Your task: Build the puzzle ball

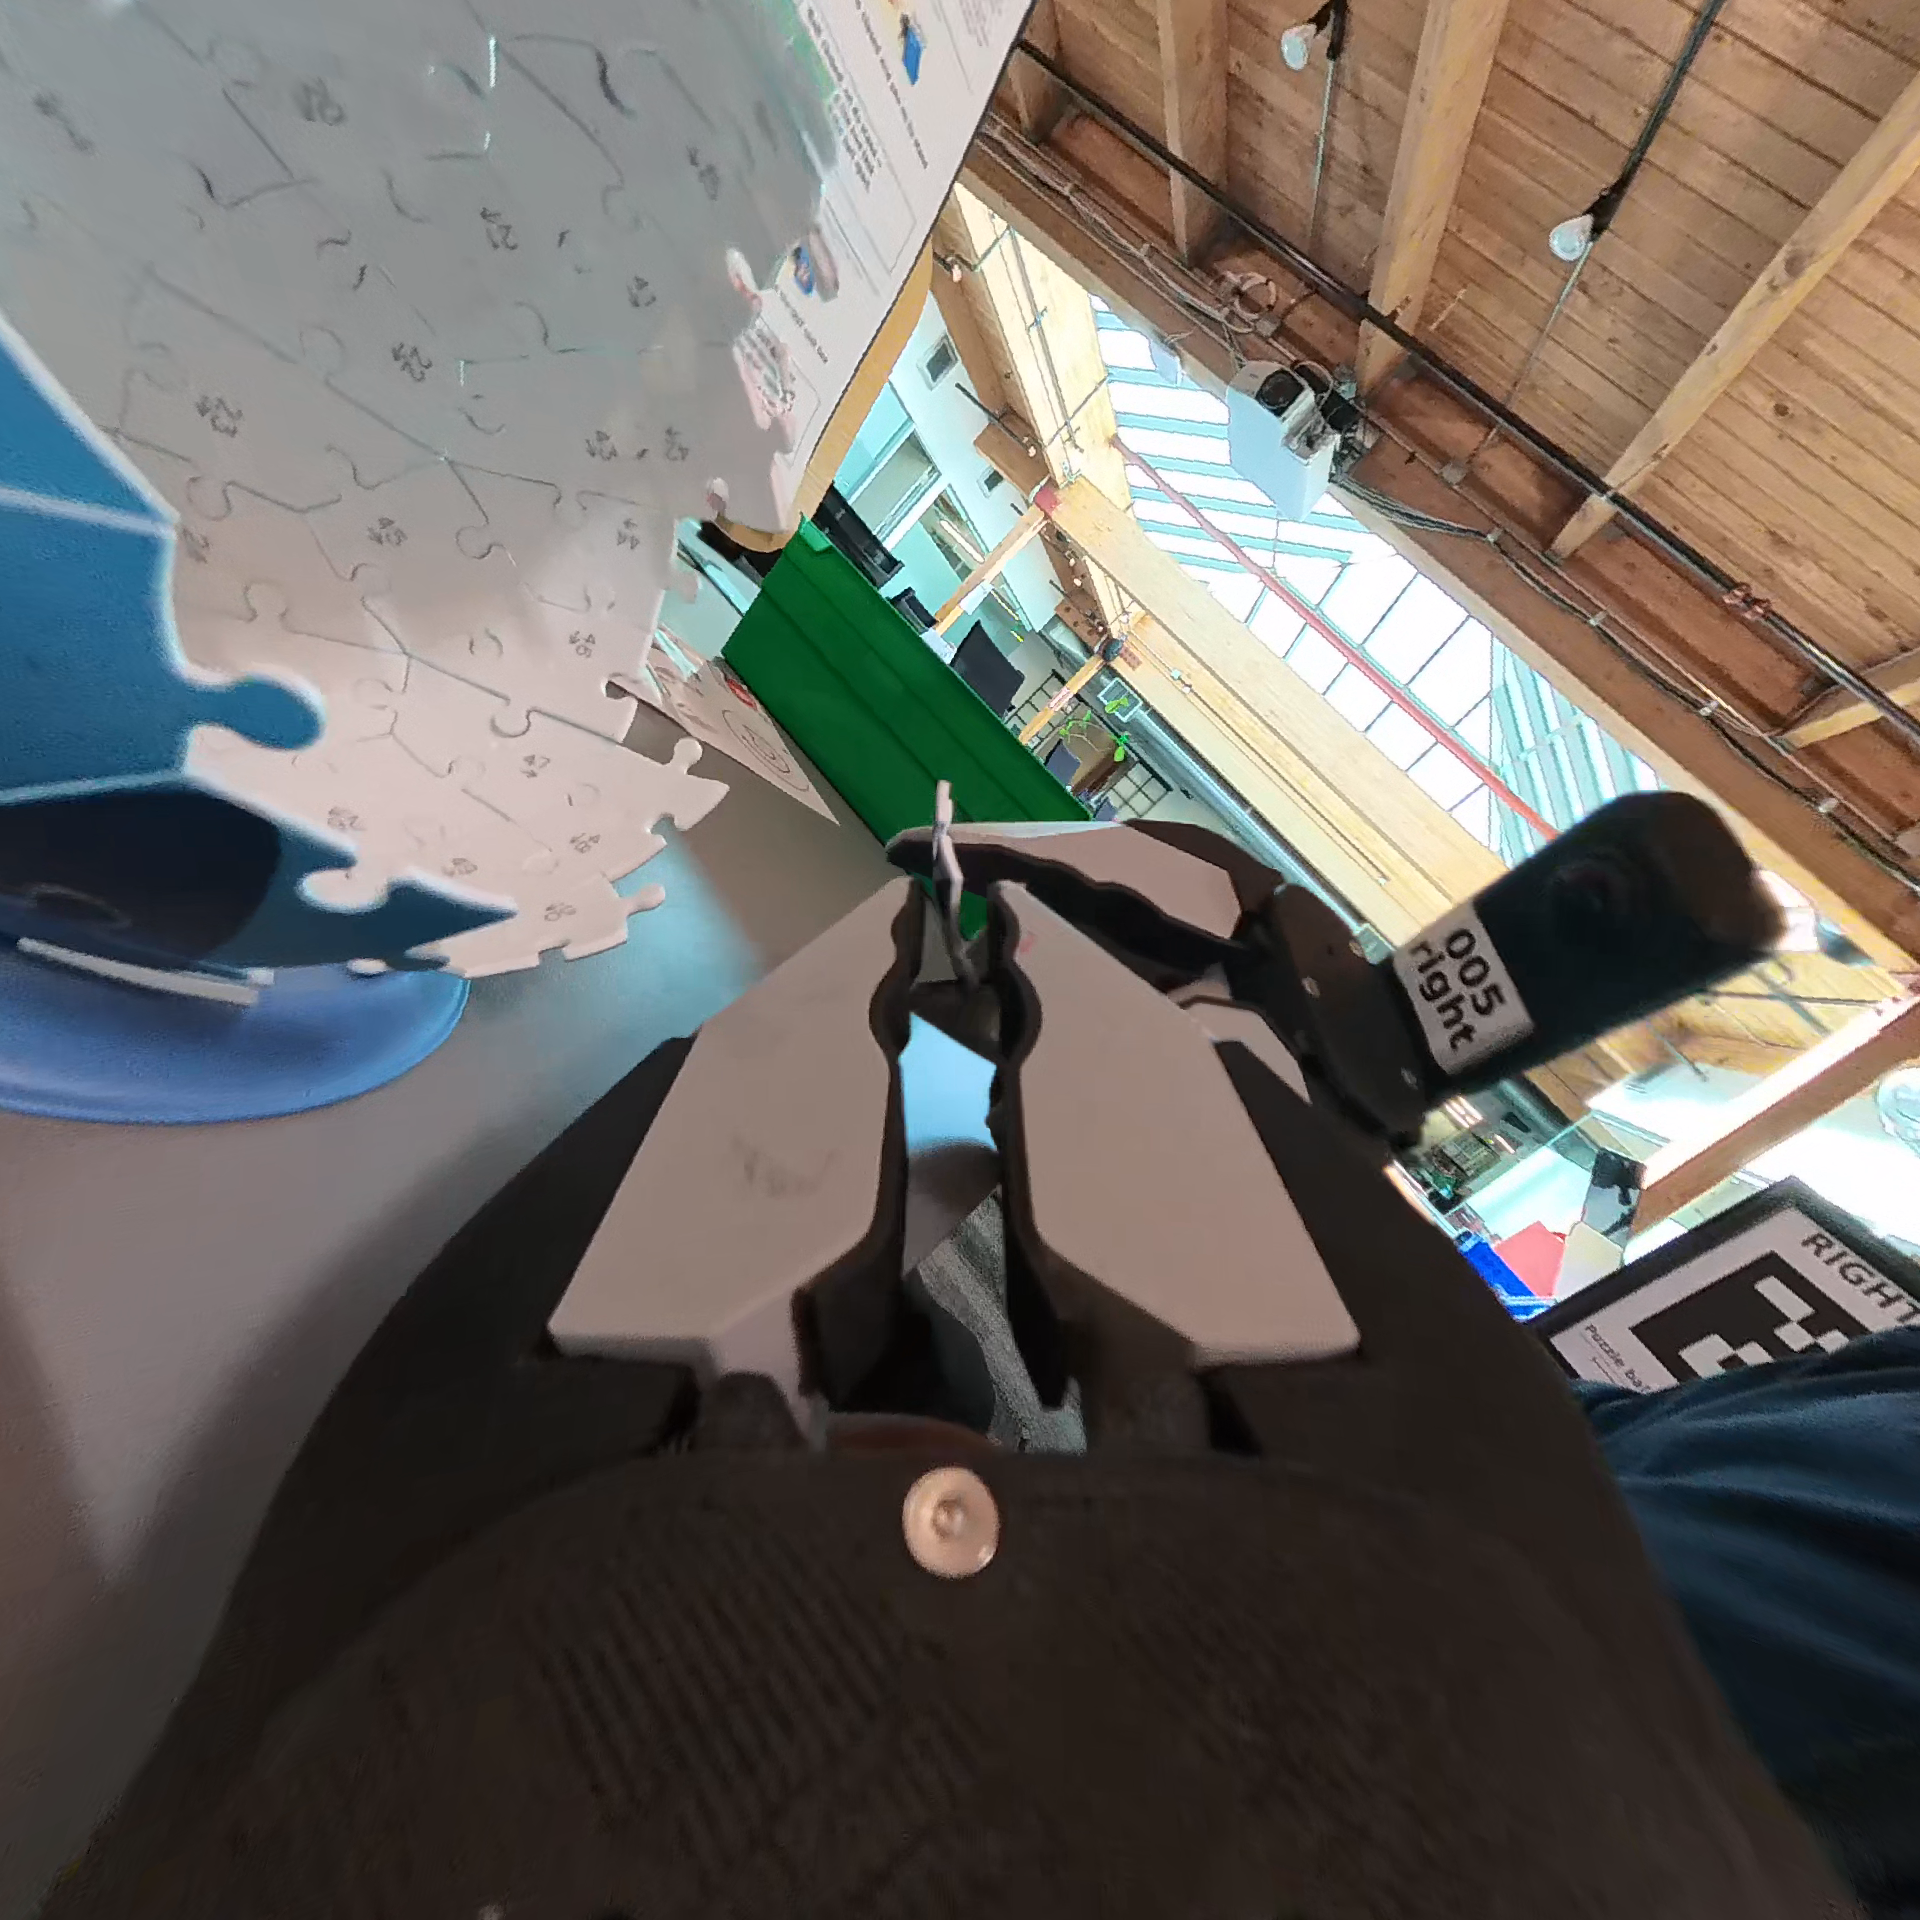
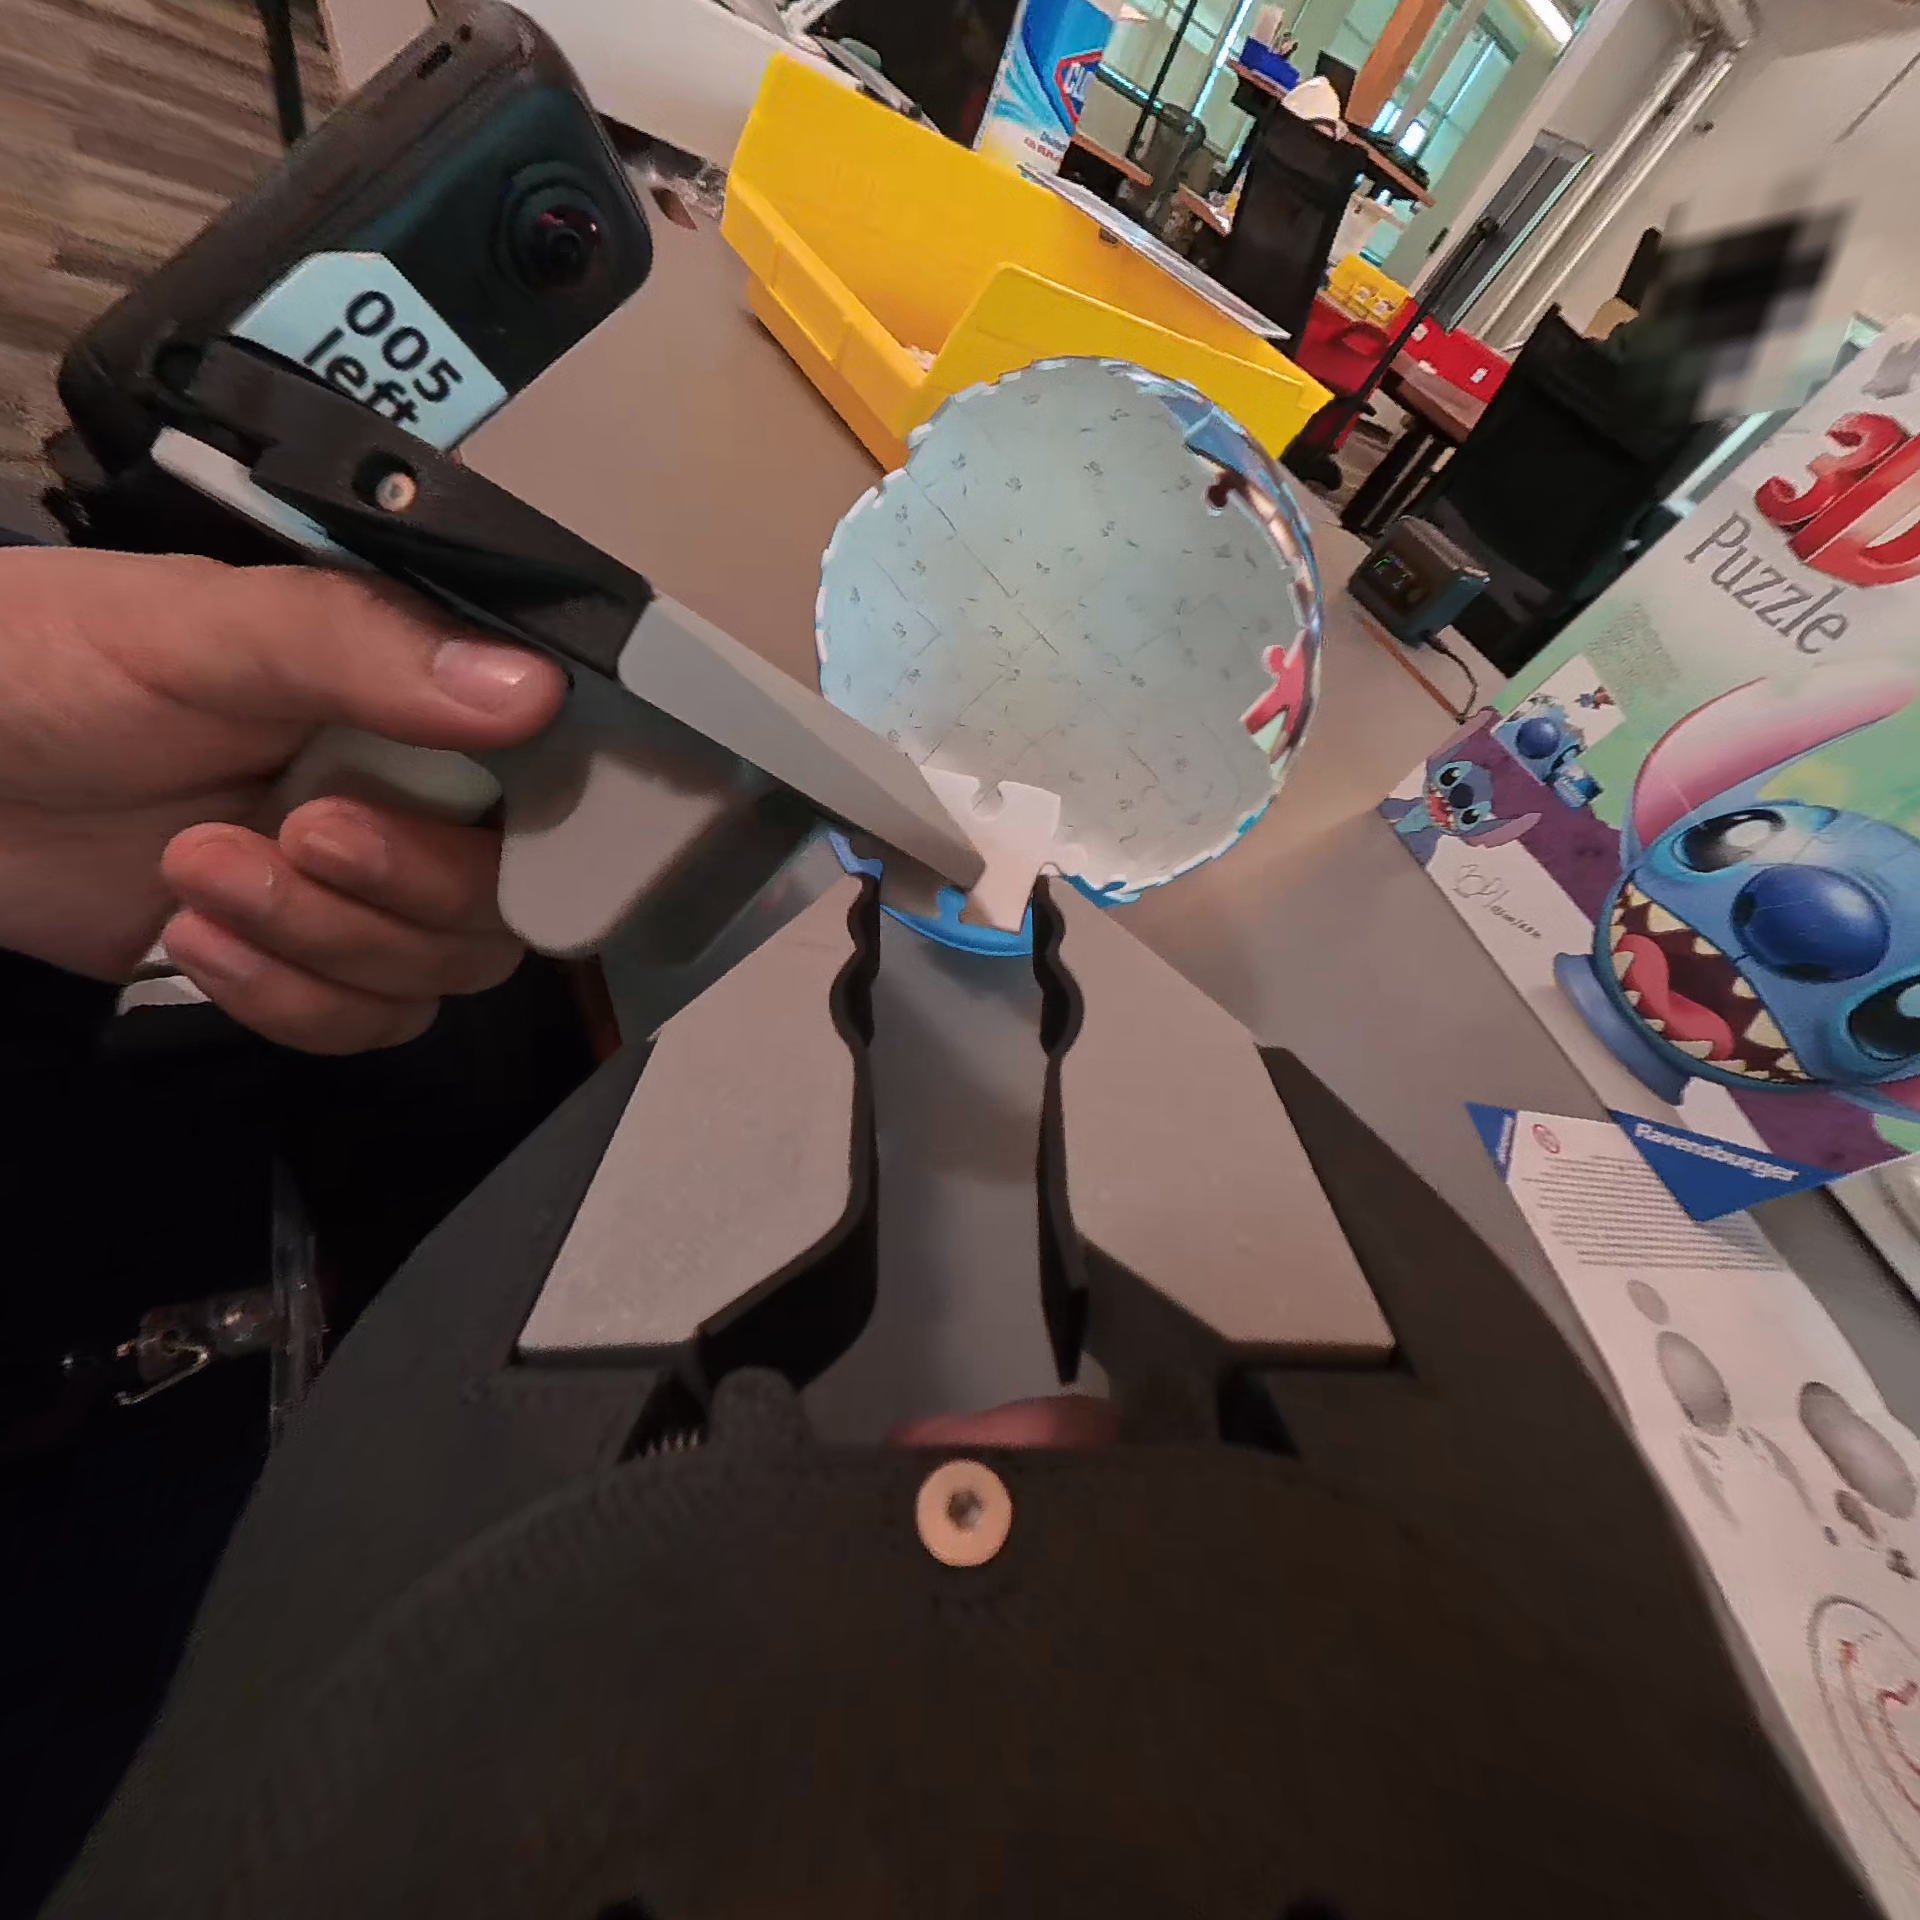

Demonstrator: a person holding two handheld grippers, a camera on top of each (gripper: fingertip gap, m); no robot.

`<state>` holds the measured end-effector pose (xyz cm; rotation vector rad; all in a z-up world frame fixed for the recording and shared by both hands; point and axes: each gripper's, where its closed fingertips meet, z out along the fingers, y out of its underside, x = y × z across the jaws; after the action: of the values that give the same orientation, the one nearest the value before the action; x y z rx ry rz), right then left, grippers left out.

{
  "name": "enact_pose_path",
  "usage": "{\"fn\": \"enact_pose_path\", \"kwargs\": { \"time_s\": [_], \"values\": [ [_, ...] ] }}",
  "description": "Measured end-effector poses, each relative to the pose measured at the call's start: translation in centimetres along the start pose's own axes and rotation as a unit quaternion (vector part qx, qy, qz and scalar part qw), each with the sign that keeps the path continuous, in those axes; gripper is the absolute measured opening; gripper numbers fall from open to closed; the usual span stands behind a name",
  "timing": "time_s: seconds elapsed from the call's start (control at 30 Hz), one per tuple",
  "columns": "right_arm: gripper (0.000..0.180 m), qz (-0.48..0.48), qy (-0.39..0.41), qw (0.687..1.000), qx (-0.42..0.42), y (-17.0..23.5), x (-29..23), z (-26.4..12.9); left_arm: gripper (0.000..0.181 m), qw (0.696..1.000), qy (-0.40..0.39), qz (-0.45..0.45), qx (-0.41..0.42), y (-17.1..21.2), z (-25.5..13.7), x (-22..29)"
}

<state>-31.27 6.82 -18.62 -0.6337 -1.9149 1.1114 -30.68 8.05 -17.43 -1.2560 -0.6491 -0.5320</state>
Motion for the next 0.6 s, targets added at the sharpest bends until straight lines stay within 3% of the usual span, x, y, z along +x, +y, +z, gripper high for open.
{"fn": "enact_pose_path", "kwargs": {
  "time_s": [0.13, 0.27, 0.4, 0.6],
  "values": [
    [0.026, 0.035, -0.027, 0.999, 0.010, -0.1, 0.2, -0.4, 0.018, 0.999, 0.005, 0.042, -0.012, -0.3, -0.6, 0.4],
    [0.026, 0.073, -0.088, 0.993, 0.011, 0.1, 0.0, -1.1, 0.033, 0.975, -0.014, 0.209, -0.069, 0.3, -2.1, 0.8],
    [0.026, 0.127, -0.177, 0.976, 0.023, -0.4, -0.7, -2.3, 0.041, 0.910, -0.028, 0.397, -0.118, -0.2, -3.6, 1.1],
    [0.026, 0.188, -0.294, 0.937, 0.027, -1.6, -2.1, -3.4, 0.037, 0.782, -0.007, 0.602, -0.165, -1.6, -3.9, 1.6]
  ]
}}
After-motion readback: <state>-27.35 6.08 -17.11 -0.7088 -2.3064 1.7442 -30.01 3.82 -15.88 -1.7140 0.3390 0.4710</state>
